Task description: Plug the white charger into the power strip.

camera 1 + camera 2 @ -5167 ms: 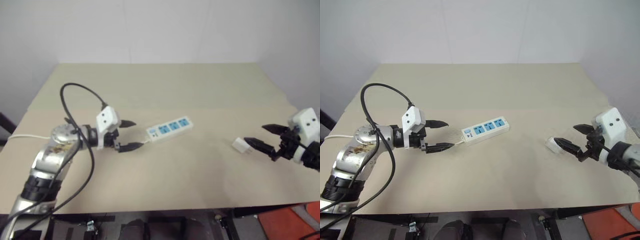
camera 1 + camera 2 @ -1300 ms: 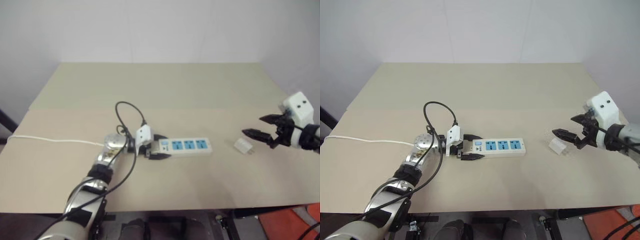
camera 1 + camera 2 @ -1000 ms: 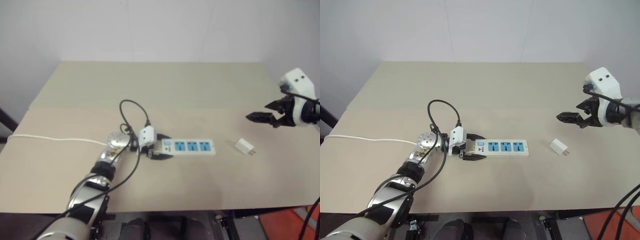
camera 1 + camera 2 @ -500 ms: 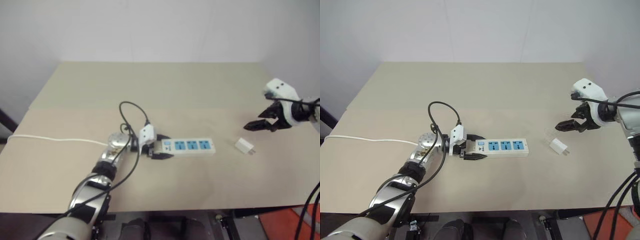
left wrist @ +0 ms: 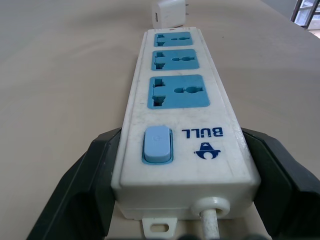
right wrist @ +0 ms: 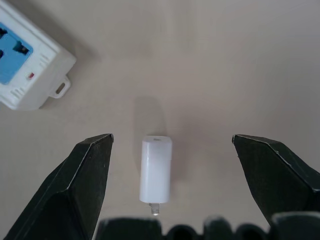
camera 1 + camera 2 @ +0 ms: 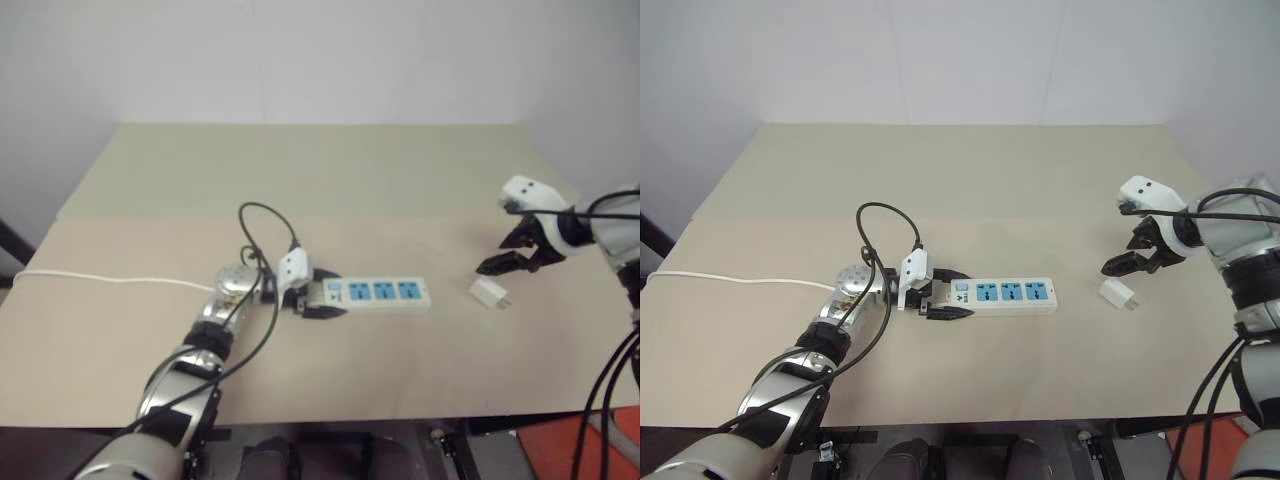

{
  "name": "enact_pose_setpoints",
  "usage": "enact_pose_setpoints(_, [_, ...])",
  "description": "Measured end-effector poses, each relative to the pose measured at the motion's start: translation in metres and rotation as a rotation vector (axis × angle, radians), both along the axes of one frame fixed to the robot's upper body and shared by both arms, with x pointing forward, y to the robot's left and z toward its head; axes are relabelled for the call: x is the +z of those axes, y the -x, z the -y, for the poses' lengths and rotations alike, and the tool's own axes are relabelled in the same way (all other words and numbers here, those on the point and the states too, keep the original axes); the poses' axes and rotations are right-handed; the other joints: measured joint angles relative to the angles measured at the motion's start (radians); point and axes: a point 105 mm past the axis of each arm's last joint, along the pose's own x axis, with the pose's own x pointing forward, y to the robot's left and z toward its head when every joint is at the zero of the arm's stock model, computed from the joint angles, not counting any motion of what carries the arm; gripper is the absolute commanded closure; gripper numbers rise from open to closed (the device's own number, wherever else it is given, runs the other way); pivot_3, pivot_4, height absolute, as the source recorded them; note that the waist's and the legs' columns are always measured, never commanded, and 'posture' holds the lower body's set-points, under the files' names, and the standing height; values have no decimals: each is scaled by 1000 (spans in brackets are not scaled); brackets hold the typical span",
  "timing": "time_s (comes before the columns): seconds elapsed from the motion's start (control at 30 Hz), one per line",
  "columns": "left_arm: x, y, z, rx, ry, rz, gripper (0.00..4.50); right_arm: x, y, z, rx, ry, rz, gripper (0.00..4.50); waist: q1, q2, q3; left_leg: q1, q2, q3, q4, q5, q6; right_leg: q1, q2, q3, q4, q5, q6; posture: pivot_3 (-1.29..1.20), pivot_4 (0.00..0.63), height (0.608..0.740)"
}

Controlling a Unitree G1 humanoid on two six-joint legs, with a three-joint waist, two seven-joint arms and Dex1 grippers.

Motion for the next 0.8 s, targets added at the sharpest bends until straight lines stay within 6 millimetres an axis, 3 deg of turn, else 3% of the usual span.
enact_pose_setpoints(0.37, [-1,3,-1,-5,0,7,1232,-17,-3,-4,3,35,-146,0,-2,0,0,0,0,0,0,0,-1,0,0,0,0,0,0,0,150,740])
enact_pose_setpoints(0.8, [-1,5,-2,5,3,3,1232,-32,-7,0,-3,70,-188,0,-6,1,0,0,0,0,0,1,-2,0,0,0,1,0,0,0,150,740])
